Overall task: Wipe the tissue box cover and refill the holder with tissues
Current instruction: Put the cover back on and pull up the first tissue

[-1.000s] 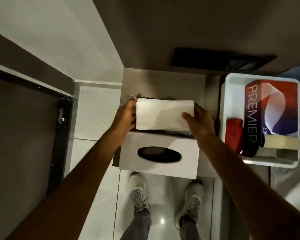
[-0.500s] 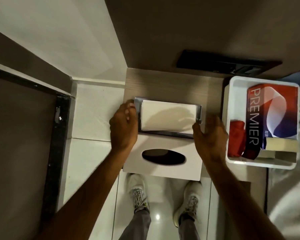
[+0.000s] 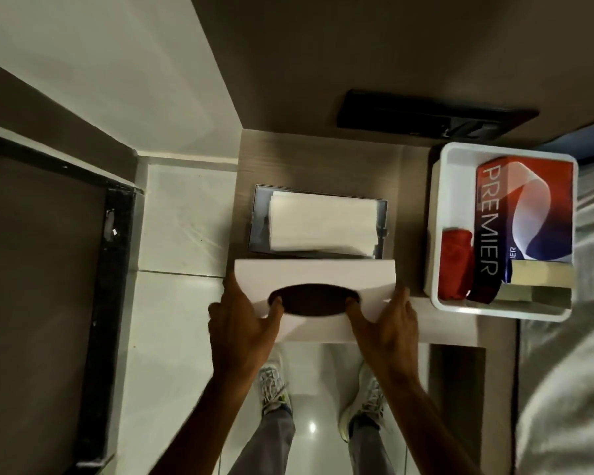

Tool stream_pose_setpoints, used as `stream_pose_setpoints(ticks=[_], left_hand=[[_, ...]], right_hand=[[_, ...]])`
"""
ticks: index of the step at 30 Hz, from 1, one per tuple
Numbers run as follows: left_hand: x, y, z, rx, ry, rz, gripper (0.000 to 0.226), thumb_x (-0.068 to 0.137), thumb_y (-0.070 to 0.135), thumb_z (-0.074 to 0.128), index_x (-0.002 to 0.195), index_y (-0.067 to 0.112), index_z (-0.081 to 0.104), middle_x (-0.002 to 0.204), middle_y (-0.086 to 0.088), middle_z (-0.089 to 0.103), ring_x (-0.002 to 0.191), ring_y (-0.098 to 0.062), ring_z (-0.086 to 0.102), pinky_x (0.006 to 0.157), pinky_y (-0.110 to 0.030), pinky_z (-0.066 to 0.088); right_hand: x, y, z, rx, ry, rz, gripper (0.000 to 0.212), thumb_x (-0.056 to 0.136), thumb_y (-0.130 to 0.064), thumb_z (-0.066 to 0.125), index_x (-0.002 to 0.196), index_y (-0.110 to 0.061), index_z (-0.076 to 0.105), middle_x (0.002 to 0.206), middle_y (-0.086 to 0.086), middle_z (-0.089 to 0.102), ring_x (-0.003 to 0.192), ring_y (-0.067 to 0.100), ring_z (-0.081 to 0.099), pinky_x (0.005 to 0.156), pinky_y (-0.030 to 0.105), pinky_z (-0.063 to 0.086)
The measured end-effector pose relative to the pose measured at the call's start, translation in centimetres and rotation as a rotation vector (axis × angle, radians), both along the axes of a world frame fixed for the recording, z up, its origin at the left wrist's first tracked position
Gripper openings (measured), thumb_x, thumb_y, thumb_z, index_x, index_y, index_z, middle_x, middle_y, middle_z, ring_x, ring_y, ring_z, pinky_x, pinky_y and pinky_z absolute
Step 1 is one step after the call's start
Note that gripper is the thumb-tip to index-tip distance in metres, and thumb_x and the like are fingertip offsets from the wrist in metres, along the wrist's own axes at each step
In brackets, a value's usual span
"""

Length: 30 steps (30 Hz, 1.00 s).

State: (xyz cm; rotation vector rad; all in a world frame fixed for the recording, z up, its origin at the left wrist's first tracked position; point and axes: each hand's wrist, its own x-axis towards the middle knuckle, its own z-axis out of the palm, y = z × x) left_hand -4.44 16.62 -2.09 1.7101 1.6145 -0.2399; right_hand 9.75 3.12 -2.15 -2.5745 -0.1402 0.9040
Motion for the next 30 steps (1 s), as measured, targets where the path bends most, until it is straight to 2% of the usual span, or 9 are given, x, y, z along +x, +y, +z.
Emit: stream_pose_setpoints(ticks=[3, 6, 9, 14, 21, 30], left_hand=[[1.0, 1.1, 1.1, 0.117, -0.084, 0.022, 0.080, 0.083, 0.048, 0.074, 0.145, 0.018, 0.033, 0.134, -0.015, 0.057, 0.119, -0.038, 0.054, 0.097, -0.053, 0.054], [3.8, 3.5, 1.6, 0.184, -0.158, 0.020, 0.079, 0.086, 0.044, 0.072, 0.147, 0.019, 0.030, 0.137, -0.015, 0.053, 0.124, -0.035, 0.054, 0.099, -0.052, 0.055], [6.9, 6.0, 1.1, 0.170, -0.167, 0.004, 0.080, 0.088, 0.044, 0.071, 0.151, 0.018, 0.028, 0.142, -0.018, 0.050, 0.126, -0.038, 0.055, 0.097, -0.048, 0.055], [9.1, 7.9, -0.6, 0.133, -0.164, -0.044, 0.081, 0.090, 0.044, 0.068, 0.153, 0.016, 0.026, 0.147, -0.017, 0.049, 0.131, -0.039, 0.052, 0.103, -0.049, 0.051], [8.9, 8.7, -2.1, 0.092, -0.116, -0.104, 0.081, 0.089, 0.047, 0.069, 0.151, 0.017, 0.026, 0.147, -0.016, 0.050, 0.130, -0.041, 0.054, 0.103, -0.051, 0.052], [8.6, 8.6, -2.3, 0.100, -0.092, -0.132, 0.083, 0.090, 0.051, 0.065, 0.152, 0.016, 0.023, 0.150, -0.015, 0.044, 0.131, -0.040, 0.053, 0.104, -0.052, 0.051]], right_hand=[[1.5, 0.7, 1.2, 0.073, -0.068, 0.052, 0.093, 0.085, -0.062, 0.065, 0.153, -0.014, 0.023, 0.147, 0.013, 0.047, 0.133, 0.034, 0.044, 0.110, 0.049, 0.042], [3.7, 2.9, 1.3, 0.128, -0.067, 0.025, 0.091, 0.089, -0.060, 0.062, 0.154, -0.011, 0.022, 0.151, 0.015, 0.042, 0.137, 0.036, 0.040, 0.115, 0.054, 0.037], [5.9, 5.5, 0.6, 0.126, -0.104, -0.013, 0.076, 0.087, -0.054, 0.064, 0.141, -0.009, 0.034, 0.142, 0.015, 0.048, 0.131, 0.038, 0.046, 0.109, 0.057, 0.040], [7.9, 7.1, -1.0, 0.163, -0.142, -0.028, 0.067, 0.090, -0.045, 0.066, 0.135, -0.002, 0.041, 0.136, 0.021, 0.049, 0.126, 0.040, 0.048, 0.102, 0.045, 0.041], [8.1, 6.8, -2.3, 0.193, -0.029, -0.020, 0.072, 0.092, -0.041, 0.067, 0.144, -0.003, 0.035, 0.144, 0.020, 0.046, 0.132, 0.037, 0.045, 0.111, 0.045, 0.041], [7.7, 6.5, -3.2, 0.169, -0.092, 0.060, 0.069, 0.093, -0.050, 0.060, 0.136, -0.002, 0.036, 0.135, 0.022, 0.048, 0.124, 0.038, 0.050, 0.102, 0.044, 0.046]])
